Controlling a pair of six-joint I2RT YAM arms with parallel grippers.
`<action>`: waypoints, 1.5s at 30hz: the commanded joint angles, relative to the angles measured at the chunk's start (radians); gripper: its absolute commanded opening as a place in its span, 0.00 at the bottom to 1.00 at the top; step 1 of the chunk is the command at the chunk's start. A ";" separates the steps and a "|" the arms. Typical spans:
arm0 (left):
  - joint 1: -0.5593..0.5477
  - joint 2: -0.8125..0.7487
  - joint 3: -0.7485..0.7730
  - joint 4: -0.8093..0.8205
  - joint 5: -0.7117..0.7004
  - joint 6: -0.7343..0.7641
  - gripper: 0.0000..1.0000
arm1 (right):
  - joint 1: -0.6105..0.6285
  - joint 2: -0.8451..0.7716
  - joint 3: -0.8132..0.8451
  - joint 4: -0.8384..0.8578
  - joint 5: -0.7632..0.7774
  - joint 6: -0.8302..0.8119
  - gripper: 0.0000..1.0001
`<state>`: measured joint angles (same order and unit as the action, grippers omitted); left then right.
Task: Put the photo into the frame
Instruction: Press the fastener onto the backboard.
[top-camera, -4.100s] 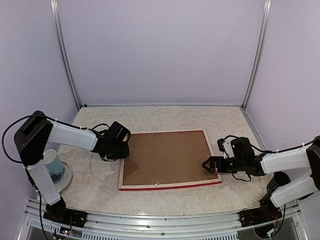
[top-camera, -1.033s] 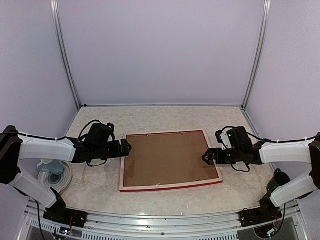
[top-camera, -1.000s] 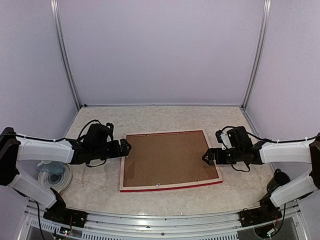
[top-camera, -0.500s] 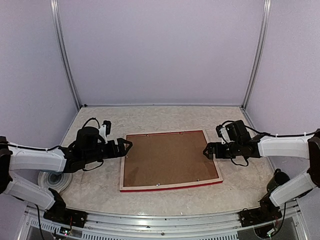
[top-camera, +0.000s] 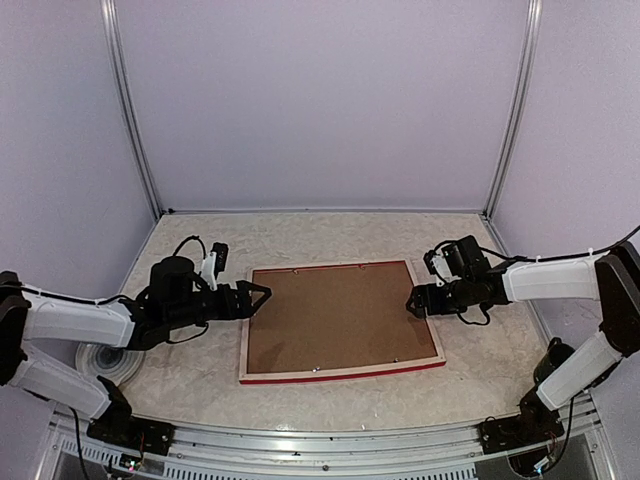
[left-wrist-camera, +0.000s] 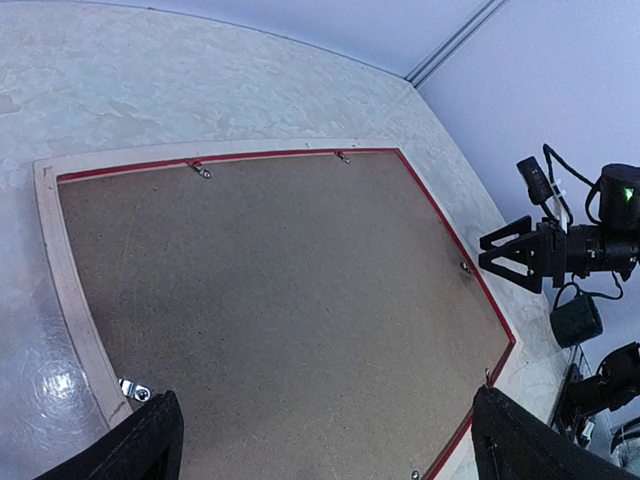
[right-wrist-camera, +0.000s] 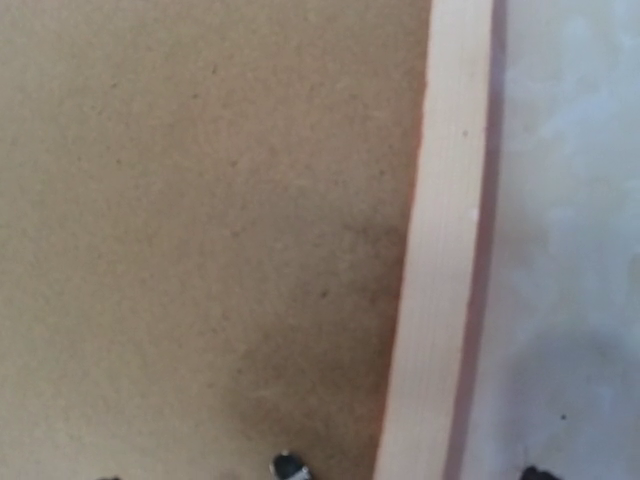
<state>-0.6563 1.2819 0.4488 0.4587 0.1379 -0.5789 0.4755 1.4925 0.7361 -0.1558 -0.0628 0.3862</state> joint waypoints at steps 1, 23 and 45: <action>0.021 0.054 -0.014 0.107 0.116 -0.010 0.99 | -0.006 0.011 0.018 -0.021 0.010 -0.018 0.86; 0.098 0.331 0.071 0.032 0.183 -0.077 0.99 | -0.007 -0.053 -0.010 -0.049 0.024 -0.016 0.85; 0.121 0.382 0.096 0.017 0.243 -0.094 0.99 | -0.008 0.064 0.039 -0.036 0.079 -0.037 0.66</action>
<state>-0.5446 1.6367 0.5453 0.5461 0.3710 -0.6689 0.4755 1.5436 0.7540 -0.1970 -0.0158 0.3561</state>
